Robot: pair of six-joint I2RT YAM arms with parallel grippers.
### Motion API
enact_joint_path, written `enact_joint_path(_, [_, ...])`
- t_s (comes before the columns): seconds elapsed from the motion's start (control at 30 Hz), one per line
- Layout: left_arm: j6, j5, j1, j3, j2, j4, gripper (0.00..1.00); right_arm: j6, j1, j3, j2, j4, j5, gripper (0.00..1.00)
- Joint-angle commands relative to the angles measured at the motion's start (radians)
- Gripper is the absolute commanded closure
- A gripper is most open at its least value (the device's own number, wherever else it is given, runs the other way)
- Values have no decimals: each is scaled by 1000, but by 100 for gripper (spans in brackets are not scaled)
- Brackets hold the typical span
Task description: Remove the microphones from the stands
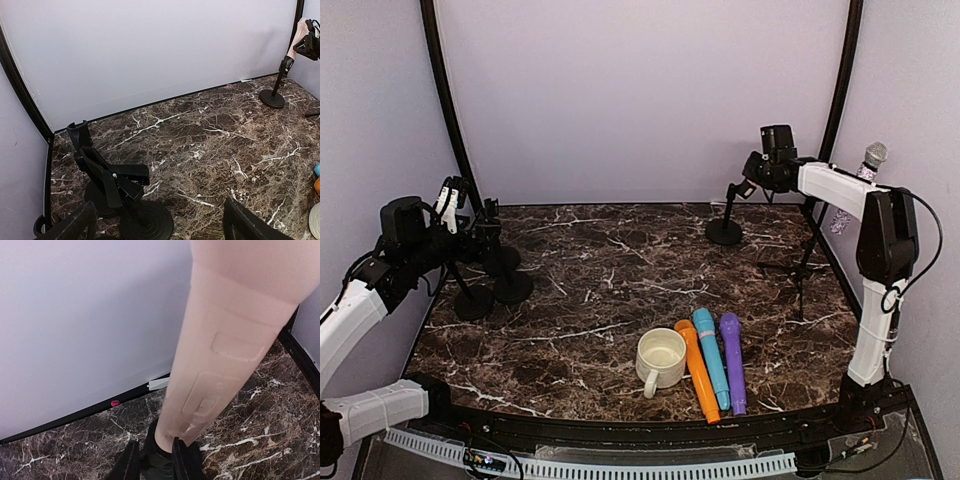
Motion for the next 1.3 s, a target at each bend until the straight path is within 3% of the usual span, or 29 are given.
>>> enact_joint_path(0.0, [19,-9,2,-4,-6,22,11,-16,37,-22,-78,33,-11,77])
enact_joint_path(0.17, [19,-7,2,-4,-7,22,11,0,69,-42,-113,19,-5,80])
enact_joint_path(0.27, [18,-8,2,-6,-10,22,11,6,59,-54,-132,-13,18,75])
enact_joint_path(0.47, [16,1,2,-7,-16,22,11,2,-32,-62,-157,-61,-127,33])
enact_joint_path(0.57, [16,2,2,-5,-16,22,11,-27,-45,-16,-136,-106,-152,18])
enact_joint_path(0.67, [16,0,2,-3,-17,21,11,-39,-59,34,-96,-131,-172,10])
enact_joint_path(1.07, [21,-4,2,-4,-17,22,11,-2,-93,140,37,-105,-133,6])
enact_joint_path(1.27, [21,2,1,-4,-8,24,11,2,-94,114,60,-12,-133,15])
